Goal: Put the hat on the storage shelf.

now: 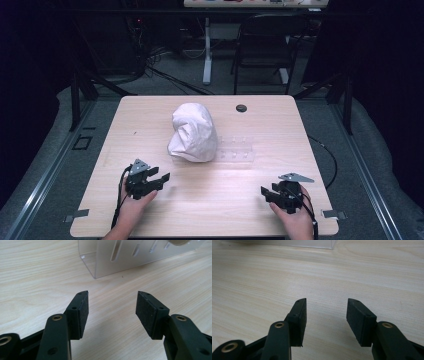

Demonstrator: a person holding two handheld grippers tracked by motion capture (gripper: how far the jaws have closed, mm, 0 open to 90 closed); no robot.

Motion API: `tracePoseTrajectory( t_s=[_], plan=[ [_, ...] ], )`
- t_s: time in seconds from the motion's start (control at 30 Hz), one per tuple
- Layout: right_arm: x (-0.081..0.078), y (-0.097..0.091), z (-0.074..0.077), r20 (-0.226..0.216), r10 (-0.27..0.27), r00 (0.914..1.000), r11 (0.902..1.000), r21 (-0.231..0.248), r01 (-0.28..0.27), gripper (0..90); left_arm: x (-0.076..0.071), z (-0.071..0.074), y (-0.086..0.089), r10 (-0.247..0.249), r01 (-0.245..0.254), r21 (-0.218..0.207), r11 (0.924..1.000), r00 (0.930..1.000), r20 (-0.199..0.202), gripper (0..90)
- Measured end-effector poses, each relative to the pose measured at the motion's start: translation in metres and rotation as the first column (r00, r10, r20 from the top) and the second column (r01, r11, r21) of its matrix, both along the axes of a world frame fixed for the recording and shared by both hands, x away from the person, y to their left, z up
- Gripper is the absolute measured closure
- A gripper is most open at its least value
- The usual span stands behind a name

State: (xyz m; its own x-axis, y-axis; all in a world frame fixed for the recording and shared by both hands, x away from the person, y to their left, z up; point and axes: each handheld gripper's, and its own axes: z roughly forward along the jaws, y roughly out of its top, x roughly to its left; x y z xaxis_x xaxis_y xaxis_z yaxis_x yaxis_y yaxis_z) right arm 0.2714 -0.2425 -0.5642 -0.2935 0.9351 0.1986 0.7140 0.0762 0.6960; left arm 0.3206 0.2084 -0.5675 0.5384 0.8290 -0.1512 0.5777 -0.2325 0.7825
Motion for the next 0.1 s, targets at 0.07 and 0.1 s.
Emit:
tracePoseTrajectory(
  t_s=[0.07,0.1],
  plan=[
    [-0.0035,0.0008,-0.0016,0.023,-0.001,0.9997,0.9999,-0.011,0.001,49.9,-0.0011,-0.0003,-0.0038,-0.018,0.018,0.001,0.9998,0.9998,0.006,44.7],
    [-0.0049,0.001,-0.0022,0.04,0.0,0.9992,0.9999,-0.015,0.0,48.4,-0.0016,-0.0009,-0.0063,-0.029,0.029,-0.001,0.9996,0.9995,0.015,44.5]
  ],
)
